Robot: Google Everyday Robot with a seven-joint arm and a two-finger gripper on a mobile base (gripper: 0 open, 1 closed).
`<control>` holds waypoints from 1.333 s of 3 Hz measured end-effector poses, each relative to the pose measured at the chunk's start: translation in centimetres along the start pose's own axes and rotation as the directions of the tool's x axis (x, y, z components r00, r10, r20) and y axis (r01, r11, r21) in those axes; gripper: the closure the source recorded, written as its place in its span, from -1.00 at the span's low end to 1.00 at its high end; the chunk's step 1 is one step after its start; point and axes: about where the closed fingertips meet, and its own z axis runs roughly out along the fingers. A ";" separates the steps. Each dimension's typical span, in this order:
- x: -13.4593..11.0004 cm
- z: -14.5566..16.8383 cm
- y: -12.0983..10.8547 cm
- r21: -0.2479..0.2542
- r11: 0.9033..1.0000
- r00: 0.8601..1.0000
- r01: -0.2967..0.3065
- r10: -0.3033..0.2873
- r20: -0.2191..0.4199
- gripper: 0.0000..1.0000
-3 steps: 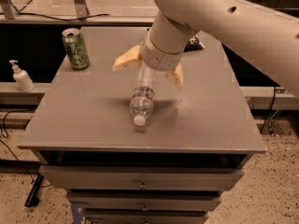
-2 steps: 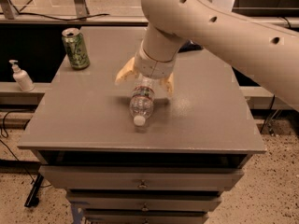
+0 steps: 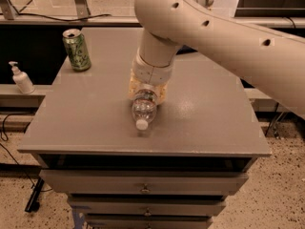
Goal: Pick water bottle
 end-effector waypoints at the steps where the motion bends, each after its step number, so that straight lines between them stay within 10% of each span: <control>1: 0.0 -0.1 0.0 0.000 1.000 1.000 0.000 0.000 0.000 0.73; 2: -2.9 -1.7 -2.4 0.062 0.998 0.998 -0.003 -0.001 0.062 1.00; 4: -12.5 -7.8 -9.3 0.288 0.955 0.968 -0.073 -0.002 0.250 1.00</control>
Offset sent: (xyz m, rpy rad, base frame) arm -0.1125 0.0891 0.0770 0.2742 0.1996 0.0888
